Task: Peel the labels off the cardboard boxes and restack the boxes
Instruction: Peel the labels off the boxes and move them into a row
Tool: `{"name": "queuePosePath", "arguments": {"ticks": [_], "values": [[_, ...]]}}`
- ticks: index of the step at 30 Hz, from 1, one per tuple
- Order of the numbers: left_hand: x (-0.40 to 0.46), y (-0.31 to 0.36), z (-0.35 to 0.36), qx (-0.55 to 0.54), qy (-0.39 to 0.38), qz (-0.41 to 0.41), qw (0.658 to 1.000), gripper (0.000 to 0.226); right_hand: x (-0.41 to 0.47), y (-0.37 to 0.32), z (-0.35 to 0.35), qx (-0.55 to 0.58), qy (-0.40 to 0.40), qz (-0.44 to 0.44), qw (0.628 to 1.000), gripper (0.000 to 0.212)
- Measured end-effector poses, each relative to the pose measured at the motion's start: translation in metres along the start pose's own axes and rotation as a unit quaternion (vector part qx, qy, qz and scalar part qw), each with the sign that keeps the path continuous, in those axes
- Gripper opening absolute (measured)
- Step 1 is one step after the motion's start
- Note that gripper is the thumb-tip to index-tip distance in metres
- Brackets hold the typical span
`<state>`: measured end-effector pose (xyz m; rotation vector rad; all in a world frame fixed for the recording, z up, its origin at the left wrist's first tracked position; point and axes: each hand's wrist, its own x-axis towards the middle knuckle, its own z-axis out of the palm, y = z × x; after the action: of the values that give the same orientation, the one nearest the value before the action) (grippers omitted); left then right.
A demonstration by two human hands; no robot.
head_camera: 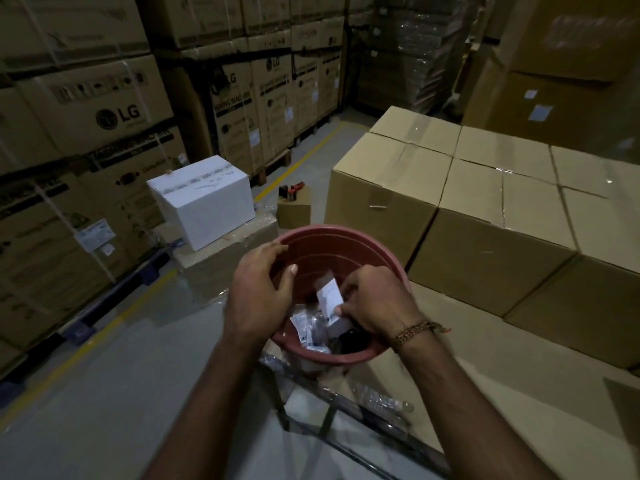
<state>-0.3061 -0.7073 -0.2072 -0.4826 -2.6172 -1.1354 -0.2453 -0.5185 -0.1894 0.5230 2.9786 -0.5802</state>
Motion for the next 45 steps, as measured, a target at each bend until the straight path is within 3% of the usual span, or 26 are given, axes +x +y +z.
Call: {"name": "queuePosePath", "arguments": {"ticks": [7,15,22,26,33,45], "values": [[0.005,-0.008,-0.002,-0.007,-0.021,0.023,0.999,0.04,0.019,-0.014,0.004,-0.102,0.032,0.053,0.993,0.04],[0.004,-0.006,-0.01,-0.02,-0.039,0.044,0.998,0.041,0.001,-0.015,-0.008,0.008,0.107,0.053,0.993,0.026],[-0.003,0.013,-0.017,-0.107,-0.038,0.113,0.987,0.037,-0.043,-0.02,-0.014,0.066,0.141,0.034,0.987,0.019],[-0.015,0.029,-0.016,-0.154,-0.042,0.154,0.975,0.037,-0.072,-0.015,-0.012,0.076,0.211,0.021,0.974,0.021],[-0.044,0.062,0.002,-0.222,-0.096,0.186,0.952,0.037,-0.128,0.017,-0.011,0.066,0.302,0.045,0.95,0.023],[-0.14,0.157,0.049,-0.237,-0.134,0.211,0.939,0.032,-0.251,0.132,-0.03,0.05,0.33,0.078,0.939,0.02]]}}
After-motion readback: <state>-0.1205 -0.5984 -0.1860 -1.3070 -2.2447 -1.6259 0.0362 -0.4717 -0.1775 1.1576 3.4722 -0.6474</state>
